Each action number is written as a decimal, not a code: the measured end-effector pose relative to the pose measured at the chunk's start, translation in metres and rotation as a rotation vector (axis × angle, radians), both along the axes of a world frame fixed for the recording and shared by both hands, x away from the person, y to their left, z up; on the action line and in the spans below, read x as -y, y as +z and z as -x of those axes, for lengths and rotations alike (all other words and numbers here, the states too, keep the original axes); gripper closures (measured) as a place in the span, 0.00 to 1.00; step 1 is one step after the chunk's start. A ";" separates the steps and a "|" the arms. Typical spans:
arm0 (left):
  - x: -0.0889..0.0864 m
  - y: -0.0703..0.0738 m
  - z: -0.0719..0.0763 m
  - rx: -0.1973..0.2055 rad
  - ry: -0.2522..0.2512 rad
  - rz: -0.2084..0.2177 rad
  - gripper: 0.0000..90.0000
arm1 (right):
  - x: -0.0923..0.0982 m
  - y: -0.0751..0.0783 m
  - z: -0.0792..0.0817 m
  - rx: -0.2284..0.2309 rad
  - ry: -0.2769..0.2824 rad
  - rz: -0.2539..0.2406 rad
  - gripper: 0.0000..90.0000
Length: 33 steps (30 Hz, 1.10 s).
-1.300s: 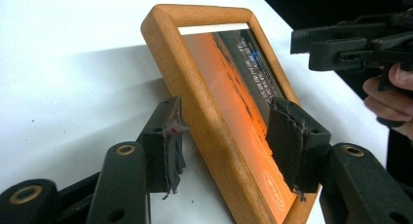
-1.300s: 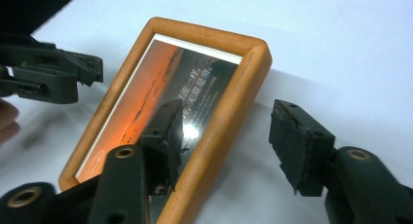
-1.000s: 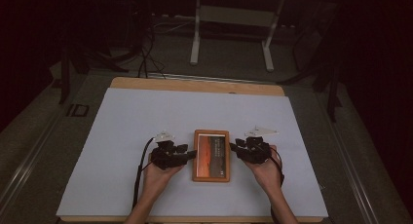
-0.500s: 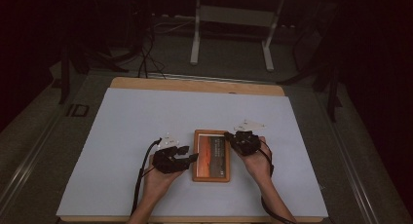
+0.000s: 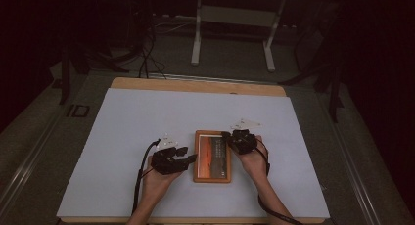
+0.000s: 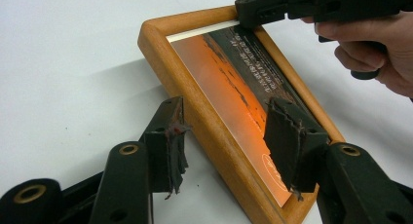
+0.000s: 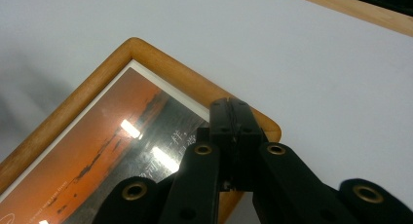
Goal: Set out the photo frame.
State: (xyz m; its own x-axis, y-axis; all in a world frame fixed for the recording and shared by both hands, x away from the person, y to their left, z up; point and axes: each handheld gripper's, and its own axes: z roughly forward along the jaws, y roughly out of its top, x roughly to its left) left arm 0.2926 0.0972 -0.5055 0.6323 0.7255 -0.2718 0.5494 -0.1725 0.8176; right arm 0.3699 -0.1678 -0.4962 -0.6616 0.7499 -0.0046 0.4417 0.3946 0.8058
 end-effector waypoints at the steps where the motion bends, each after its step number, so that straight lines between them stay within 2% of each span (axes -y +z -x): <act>1: 0.000 0.000 0.000 0.000 0.001 0.000 0.55 | 0.000 0.000 0.000 -0.004 0.001 -0.001 1.00; 6: -0.001 0.001 0.002 0.002 0.008 -0.008 0.55 | 0.004 -0.001 -0.003 -0.011 -0.017 0.003 1.00; 13: -0.005 0.002 0.001 -0.004 0.019 -0.002 0.55 | 0.019 -0.012 -0.008 -0.060 -0.063 -0.037 1.00; 18: -0.005 0.004 0.002 -0.005 0.021 0.018 0.55 | 0.026 -0.021 -0.012 -0.092 -0.088 -0.038 1.00; 22: -0.002 0.006 0.006 -0.012 0.002 0.043 0.54 | 0.028 -0.025 -0.012 -0.106 -0.093 -0.043 1.00; 26: 0.001 0.008 0.009 -0.014 0.005 0.057 0.51 | 0.028 -0.024 -0.012 -0.108 -0.088 -0.037 1.00; 29: 0.002 0.010 0.011 -0.018 -0.010 0.085 0.47 | 0.029 -0.025 -0.012 -0.109 -0.091 -0.044 1.00; 33: 0.009 0.011 0.014 -0.025 -0.019 0.107 0.38 | 0.029 -0.025 -0.012 -0.110 -0.093 -0.050 1.00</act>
State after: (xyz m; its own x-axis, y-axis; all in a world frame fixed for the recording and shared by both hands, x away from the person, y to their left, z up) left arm 0.2788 0.0884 -0.4941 0.6376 0.6796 -0.3628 0.5671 -0.0954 0.8181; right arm 0.3819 -0.1966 -0.5213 -0.5834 0.8056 0.1030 0.5615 0.3084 0.7679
